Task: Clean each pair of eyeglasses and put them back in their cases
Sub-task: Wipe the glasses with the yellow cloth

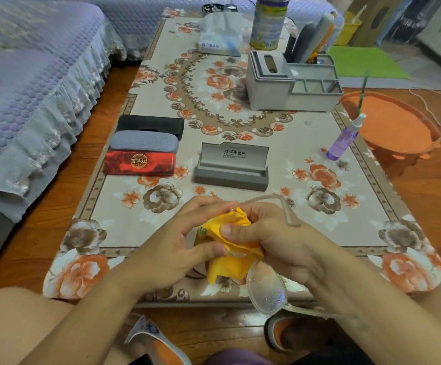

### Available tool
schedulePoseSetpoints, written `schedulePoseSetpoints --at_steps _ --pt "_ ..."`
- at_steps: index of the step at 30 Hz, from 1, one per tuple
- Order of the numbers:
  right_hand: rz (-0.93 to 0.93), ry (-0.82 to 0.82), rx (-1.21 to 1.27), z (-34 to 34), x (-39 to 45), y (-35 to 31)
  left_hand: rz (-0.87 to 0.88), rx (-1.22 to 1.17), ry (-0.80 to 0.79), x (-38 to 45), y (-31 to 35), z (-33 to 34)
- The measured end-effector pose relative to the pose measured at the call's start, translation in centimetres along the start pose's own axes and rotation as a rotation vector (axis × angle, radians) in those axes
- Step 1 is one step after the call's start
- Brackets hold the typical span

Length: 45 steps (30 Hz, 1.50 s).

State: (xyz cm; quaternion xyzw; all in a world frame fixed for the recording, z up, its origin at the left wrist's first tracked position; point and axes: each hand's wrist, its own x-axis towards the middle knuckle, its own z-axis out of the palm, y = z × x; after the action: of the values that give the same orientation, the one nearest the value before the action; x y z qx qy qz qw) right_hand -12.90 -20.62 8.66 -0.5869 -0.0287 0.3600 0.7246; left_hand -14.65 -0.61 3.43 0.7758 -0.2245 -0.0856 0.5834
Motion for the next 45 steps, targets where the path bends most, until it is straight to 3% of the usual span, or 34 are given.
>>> schedulePoseSetpoints --at_steps 7,12,16,21,27,34,42,45 --pt "0.008 0.105 0.104 0.3 0.0 -0.2 0.033 -0.022 0.023 0.7 0.6 -0.3" --pt "0.06 0.01 0.154 0.1 -0.5 -1.0 0.066 -0.006 0.073 0.9 0.6 -0.4" --pt "-0.04 -0.011 0.012 0.0 -0.5 -1.0 0.088 0.041 0.062 0.8 0.8 -0.5" --pt "-0.037 0.123 -0.026 0.9 -0.2 0.4 0.09 0.156 0.02 0.4 0.8 -0.2" --pt "-0.079 0.18 0.034 0.8 -0.1 1.1 0.063 0.129 0.039 0.7 1.3 -0.5" --pt "-0.066 0.056 0.015 0.2 -0.3 1.0 0.098 0.206 0.029 0.2 1.0 -0.7" --pt "-0.055 0.091 -0.009 0.1 -0.2 1.6 0.091 0.237 -0.01 -0.1 0.8 -0.5" --pt "-0.002 -0.003 -0.051 -0.9 -0.2 1.1 0.103 0.261 0.004 -0.3 1.1 -0.8"
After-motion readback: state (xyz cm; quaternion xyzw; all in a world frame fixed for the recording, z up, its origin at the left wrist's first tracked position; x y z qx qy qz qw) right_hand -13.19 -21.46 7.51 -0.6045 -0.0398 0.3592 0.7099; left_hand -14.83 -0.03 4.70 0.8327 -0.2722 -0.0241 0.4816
